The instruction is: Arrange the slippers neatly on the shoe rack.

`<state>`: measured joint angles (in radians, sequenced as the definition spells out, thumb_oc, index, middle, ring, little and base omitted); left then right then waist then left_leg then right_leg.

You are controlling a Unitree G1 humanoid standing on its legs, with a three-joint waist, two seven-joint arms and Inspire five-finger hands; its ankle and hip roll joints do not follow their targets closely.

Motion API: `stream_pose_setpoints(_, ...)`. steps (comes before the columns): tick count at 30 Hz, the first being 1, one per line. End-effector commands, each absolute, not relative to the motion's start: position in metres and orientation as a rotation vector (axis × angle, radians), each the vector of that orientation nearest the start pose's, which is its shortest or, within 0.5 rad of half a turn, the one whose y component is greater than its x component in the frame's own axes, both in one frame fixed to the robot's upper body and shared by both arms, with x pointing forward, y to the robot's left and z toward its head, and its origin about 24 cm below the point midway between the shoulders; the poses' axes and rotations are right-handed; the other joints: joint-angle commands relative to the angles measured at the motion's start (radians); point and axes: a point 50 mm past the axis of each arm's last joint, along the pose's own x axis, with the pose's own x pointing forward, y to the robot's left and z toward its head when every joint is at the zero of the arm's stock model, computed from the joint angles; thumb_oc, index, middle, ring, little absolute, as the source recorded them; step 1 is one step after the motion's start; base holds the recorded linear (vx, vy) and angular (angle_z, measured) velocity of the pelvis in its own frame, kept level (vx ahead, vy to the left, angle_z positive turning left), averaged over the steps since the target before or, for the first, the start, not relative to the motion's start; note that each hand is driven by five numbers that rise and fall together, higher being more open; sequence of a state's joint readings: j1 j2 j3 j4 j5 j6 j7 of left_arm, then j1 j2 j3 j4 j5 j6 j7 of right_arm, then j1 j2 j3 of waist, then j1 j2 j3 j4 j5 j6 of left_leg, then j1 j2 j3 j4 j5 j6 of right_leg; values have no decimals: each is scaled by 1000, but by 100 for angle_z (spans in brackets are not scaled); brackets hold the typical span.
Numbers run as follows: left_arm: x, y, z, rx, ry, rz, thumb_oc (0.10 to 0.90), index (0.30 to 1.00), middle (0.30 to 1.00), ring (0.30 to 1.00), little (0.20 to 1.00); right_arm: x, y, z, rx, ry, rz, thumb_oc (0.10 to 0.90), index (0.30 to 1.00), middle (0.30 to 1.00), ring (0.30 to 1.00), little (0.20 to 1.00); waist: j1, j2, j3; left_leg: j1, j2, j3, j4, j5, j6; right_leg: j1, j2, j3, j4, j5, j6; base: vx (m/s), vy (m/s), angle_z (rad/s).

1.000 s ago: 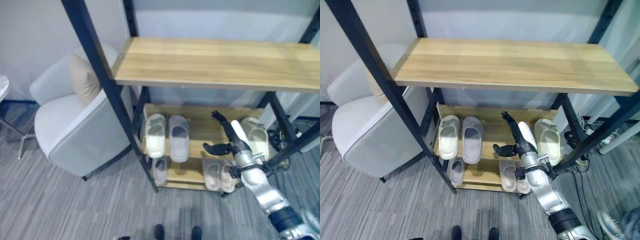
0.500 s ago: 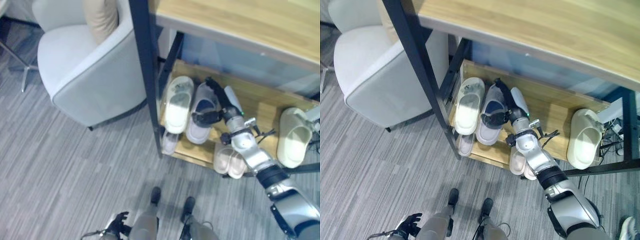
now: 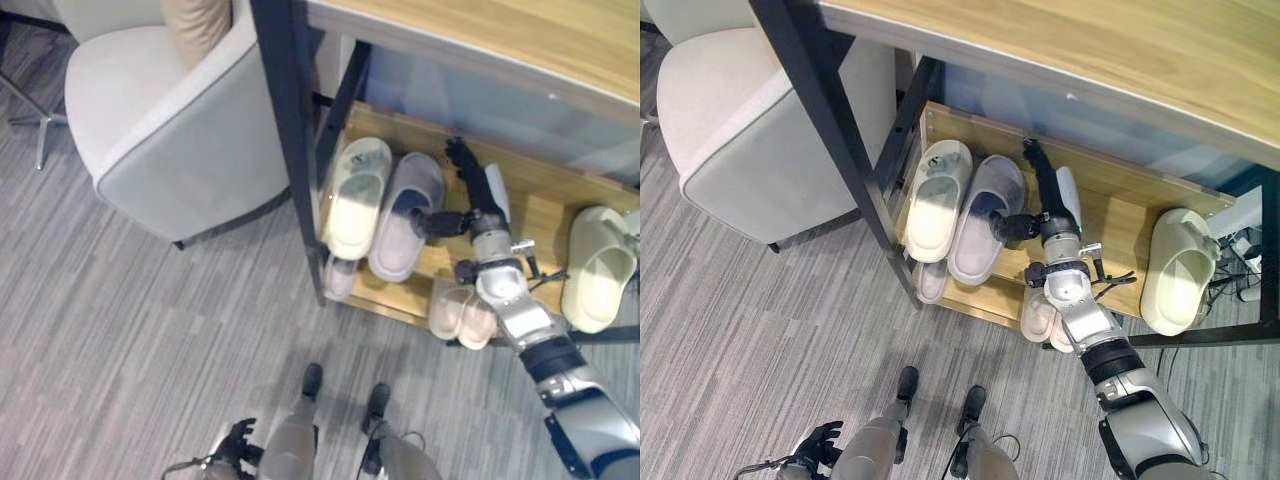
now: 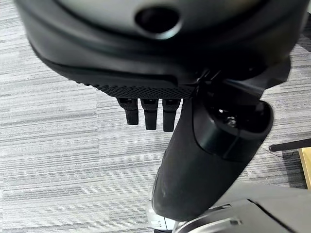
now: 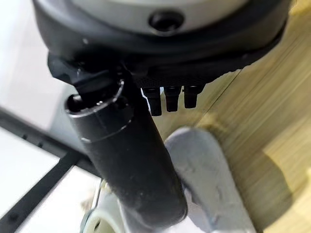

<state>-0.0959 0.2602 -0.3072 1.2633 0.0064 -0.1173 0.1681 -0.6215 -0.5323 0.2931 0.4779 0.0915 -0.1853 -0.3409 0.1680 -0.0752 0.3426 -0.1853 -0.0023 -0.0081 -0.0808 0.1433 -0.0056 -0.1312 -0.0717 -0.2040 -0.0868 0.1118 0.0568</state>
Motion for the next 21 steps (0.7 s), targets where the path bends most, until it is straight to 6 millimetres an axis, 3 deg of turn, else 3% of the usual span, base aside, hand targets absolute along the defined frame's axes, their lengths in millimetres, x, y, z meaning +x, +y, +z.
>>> stream_pose_setpoints(1,125,216,-154,477,1029,-10,800,900,900,900,900,353,-212,192,-413,-550,-222,800,900,900,900,900,-3,8,-60,56,-10,-40,3,-104,-16,38,17,-3,45,-133,42,16,-9,-4)
stream_pose_setpoints(4,125,216,-154,477,1028,-11,800,900,900,900,900,355,-212,189,-410,-531,-214,800,900,900,900,900,-3,9,-59,57,-10,-39,3,-104,-16,39,17,-2,43,-132,42,2,-3,-1)
stream_pose_setpoints(5,126,216,-154,477,1028,-11,800,900,900,900,900,355,-212,189,-410,-531,-214,722,782,782,782,782,-3,9,-59,57,-10,-39,3,-104,-16,39,17,-2,43,-132,42,0,0,0)
stream_pose_setpoints(6,125,217,-154,477,1034,-12,800,900,900,900,900,357,-208,185,-410,-506,-182,400,300,300,300,300,-3,9,-56,57,-10,-38,3,-103,-16,37,18,-1,42,-130,41,0,0,0)
stream_pose_setpoints(11,121,214,-156,470,1045,-17,800,900,900,900,900,354,-203,179,-387,-494,-143,400,300,300,300,300,-5,8,-57,62,-7,-37,3,-106,-16,41,21,1,40,-133,38,0,0,0)
stream_pose_setpoints(17,116,214,-158,462,1064,-15,800,900,900,900,900,330,-206,165,-294,-517,-132,400,300,300,300,300,-23,8,-62,83,-4,-30,14,-128,-9,55,22,7,61,-154,37,-1,-2,-1)
stream_pose_setpoints(18,115,215,-158,461,1068,-10,800,900,900,900,900,324,-209,164,-282,-530,-145,400,300,300,300,300,-28,7,-62,85,-3,-29,30,-140,-6,57,19,9,79,-162,35,-32,-18,-7)
stream_pose_setpoints(19,118,219,-156,456,1060,15,800,900,900,900,900,304,-216,166,-270,-586,-175,400,300,300,300,300,-46,11,-50,75,-5,-19,112,-178,0,43,9,15,164,-193,29,-58,-27,-1)
stream_pose_setpoints(21,121,220,-155,455,1050,24,800,900,900,900,900,296,-216,167,-253,-614,-183,400,300,300,300,300,-53,12,-38,53,-8,-13,169,-198,-2,28,2,18,210,-211,27,-85,-16,-1)
